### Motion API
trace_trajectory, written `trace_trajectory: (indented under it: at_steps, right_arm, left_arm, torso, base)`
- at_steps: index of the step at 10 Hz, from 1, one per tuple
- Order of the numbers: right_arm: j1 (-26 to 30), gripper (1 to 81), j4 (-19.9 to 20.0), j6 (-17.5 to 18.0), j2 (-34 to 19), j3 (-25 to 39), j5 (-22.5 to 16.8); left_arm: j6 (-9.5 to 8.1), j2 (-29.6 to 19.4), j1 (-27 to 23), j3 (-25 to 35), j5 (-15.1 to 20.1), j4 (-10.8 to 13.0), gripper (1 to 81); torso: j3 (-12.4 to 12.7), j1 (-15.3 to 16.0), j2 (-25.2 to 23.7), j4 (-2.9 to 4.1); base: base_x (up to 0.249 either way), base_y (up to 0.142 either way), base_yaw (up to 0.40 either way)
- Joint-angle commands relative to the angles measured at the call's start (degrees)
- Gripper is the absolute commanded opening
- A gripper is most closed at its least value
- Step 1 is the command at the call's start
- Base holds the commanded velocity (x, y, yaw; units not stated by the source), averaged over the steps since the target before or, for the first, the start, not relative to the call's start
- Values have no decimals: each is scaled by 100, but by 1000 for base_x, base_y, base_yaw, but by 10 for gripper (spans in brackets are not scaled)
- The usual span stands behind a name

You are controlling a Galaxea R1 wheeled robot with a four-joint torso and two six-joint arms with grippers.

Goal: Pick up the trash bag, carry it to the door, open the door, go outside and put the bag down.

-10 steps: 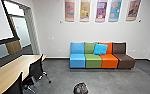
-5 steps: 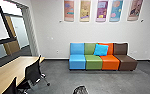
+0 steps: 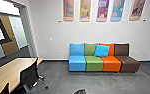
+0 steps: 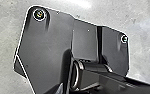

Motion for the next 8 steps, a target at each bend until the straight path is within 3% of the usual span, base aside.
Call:
trace_trajectory:
  at_steps: [1, 8]
  right_arm:
    - [288, 811, 21, -3, -28, 93, -313]
    - [315, 811, 21, -11, -37, 120, -313]
  left_arm:
    - [-27, -11, -297, 53, 306, -37, 811]
    - [-27, -2, -315, 53, 306, -45, 811]
  torso:
    - [0, 0, 0, 0]
    - [0, 0, 0, 0]
  base:
    - [195, 0, 0]
    - [194, 0, 0]
